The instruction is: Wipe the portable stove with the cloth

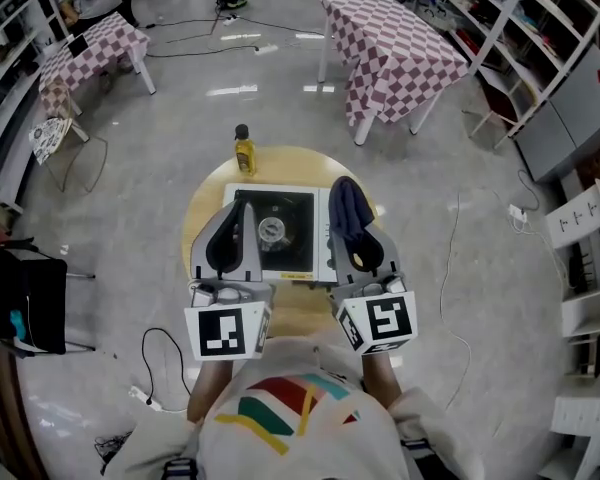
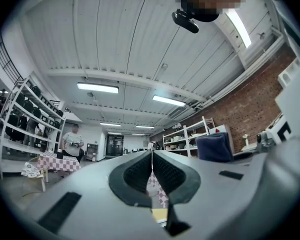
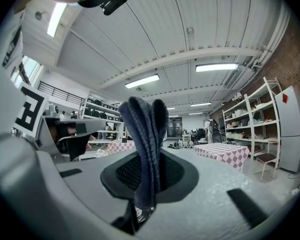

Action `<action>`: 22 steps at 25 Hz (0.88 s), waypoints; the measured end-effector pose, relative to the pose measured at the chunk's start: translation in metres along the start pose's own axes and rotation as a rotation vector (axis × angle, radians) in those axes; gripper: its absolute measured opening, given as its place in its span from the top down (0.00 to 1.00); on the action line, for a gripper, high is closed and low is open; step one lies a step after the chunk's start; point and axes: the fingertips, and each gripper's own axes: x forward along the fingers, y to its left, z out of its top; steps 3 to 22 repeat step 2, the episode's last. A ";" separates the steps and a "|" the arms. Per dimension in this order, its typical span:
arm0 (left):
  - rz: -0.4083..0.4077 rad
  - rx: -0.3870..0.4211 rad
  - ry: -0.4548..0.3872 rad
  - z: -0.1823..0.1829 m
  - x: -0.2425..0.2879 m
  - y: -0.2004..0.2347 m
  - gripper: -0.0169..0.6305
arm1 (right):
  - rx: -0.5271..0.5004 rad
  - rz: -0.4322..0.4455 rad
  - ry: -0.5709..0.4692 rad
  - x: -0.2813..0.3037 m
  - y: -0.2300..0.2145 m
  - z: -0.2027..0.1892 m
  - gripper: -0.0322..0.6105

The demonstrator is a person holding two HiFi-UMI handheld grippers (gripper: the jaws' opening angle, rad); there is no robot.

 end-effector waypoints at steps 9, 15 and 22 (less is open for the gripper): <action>0.001 0.001 0.013 -0.004 -0.002 -0.003 0.96 | -0.005 0.001 -0.005 -0.002 -0.003 0.000 0.89; 0.001 0.001 0.013 -0.004 -0.002 -0.003 0.96 | -0.005 0.001 -0.005 -0.002 -0.003 0.000 0.89; 0.001 0.001 0.013 -0.004 -0.002 -0.003 0.96 | -0.005 0.001 -0.005 -0.002 -0.003 0.000 0.89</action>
